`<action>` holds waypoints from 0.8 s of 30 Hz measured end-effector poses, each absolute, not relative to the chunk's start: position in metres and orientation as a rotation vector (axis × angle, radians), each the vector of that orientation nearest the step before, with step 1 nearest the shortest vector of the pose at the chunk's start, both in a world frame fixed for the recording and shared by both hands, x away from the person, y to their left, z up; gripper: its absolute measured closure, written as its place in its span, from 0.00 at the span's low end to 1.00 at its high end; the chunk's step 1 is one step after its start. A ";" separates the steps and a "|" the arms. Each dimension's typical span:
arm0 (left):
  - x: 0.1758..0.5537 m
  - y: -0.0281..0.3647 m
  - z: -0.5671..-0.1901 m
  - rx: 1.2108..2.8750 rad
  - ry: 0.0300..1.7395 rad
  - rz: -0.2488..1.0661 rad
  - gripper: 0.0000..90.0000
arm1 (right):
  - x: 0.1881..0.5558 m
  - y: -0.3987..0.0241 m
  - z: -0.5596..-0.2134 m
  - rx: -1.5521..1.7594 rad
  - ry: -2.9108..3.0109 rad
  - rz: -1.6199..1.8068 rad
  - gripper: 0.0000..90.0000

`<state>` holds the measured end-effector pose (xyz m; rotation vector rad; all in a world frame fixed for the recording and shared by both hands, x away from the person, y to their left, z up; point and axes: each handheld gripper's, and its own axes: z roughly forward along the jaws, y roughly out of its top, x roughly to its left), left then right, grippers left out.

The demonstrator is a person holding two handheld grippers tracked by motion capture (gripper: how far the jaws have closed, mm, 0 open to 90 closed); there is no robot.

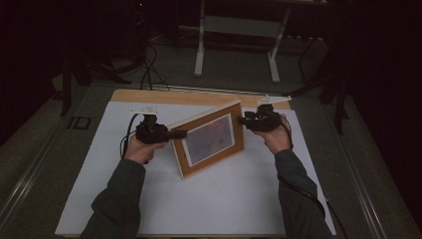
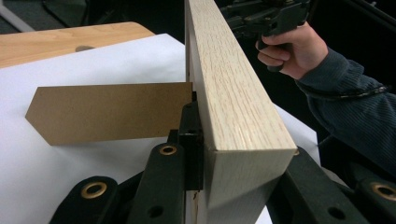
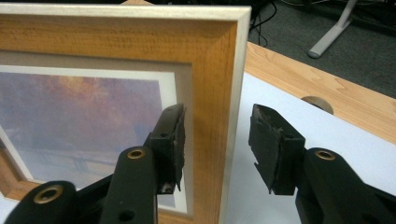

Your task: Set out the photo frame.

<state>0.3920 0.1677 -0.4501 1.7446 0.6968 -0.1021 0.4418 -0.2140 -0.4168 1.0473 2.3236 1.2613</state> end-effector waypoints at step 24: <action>0.403 0.165 -0.452 1.765 0.600 -0.179 0.83 | 0.456 -0.225 -0.416 0.989 2.437 1.393 0.63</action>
